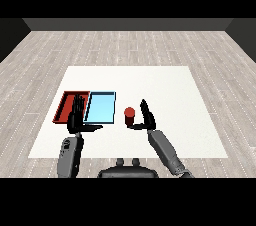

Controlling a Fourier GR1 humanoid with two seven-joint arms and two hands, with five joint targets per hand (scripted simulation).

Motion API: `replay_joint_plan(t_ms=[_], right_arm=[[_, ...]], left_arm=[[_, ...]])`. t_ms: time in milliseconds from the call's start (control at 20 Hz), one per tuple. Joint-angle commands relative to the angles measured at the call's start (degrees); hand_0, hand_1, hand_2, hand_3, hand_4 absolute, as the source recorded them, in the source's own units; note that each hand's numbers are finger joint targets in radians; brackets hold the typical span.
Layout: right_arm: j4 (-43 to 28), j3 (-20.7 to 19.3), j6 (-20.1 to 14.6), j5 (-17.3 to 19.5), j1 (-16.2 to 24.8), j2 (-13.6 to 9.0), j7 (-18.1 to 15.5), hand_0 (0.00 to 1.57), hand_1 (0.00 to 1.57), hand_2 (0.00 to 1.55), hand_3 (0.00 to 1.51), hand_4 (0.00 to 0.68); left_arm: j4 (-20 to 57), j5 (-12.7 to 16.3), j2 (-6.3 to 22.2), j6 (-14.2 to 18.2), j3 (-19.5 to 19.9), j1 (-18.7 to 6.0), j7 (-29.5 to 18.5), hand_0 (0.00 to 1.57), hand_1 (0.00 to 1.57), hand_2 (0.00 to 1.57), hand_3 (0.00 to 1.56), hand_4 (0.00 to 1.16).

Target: Pick the red can and put it in the red box

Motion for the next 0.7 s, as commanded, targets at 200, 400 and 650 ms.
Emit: replay_joint_plan(t_ms=[200,400,650], right_arm=[[6.25,3.54,-1.76,-4.8,-3.09,0.0,-3.5,0.0,0.0,0.0,0.0,0.0],[5.32,2.3,-1.86,-7.11,-6.13,0.0,1.32,0.0,0.0,0.0,0.0,0.0],[14.94,7.79,1.88,-11.34,-4.65,-0.01,-10.54,0.0,0.0,0.0,0.0,0.0]], left_arm=[[4.66,1.86,1.32,-2.29,2.21,-0.99,-3.53,0.0,0.0,0.0,0.0,0.0],[0.89,-0.96,-0.94,0.61,-0.82,1.27,-2.27,0.0,0.0,0.0,0.0,0.0],[-4.64,-1.13,0.06,-0.44,-1.93,4.5,-0.05,0.0,0.0,0.0,0.0,0.0]])
